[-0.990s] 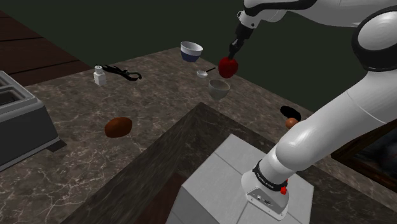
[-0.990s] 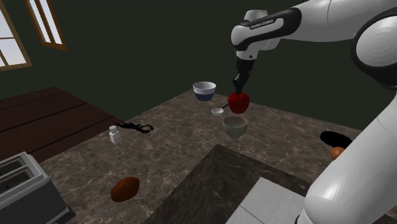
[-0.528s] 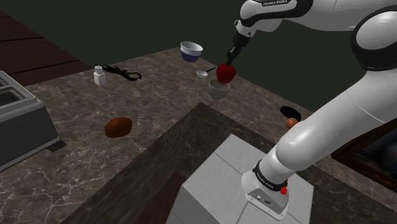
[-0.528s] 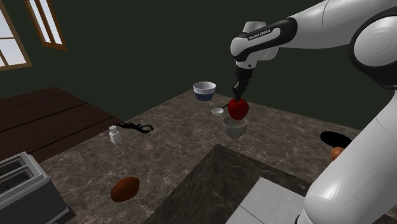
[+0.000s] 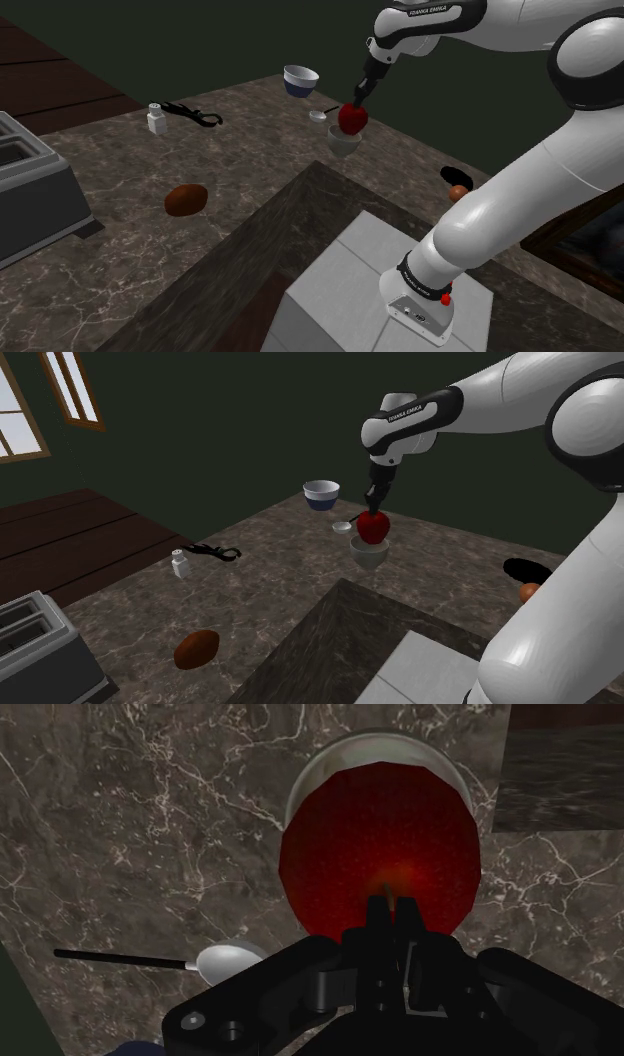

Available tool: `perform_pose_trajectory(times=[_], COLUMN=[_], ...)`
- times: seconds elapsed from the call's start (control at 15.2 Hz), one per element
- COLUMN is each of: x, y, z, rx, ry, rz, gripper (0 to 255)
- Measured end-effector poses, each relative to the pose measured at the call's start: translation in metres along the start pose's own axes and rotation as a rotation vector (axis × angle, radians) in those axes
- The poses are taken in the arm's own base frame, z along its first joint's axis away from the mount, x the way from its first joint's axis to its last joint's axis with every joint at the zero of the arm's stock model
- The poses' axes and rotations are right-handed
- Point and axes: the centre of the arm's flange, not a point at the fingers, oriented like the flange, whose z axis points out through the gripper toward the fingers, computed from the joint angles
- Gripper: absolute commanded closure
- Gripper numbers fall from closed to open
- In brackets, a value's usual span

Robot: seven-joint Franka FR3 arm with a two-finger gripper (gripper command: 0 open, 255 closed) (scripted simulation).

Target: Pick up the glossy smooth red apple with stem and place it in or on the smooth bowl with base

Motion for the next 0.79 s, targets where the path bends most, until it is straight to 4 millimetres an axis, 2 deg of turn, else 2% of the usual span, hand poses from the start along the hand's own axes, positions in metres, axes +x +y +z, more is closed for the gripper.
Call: perform_pose_trajectory(times=[0.07, 0.13, 0.53, 0.79], x=[0.0, 0.0, 0.0, 0.003], y=[0.0, 0.0, 0.0, 0.0], z=[0.0, 0.0, 0.0, -0.038], rx=[0.0, 0.0, 0.0, -0.001], ry=[0.0, 0.0, 0.0, 0.001], rz=[0.0, 0.0, 0.0, 0.0], gripper=[255, 0, 0, 0])
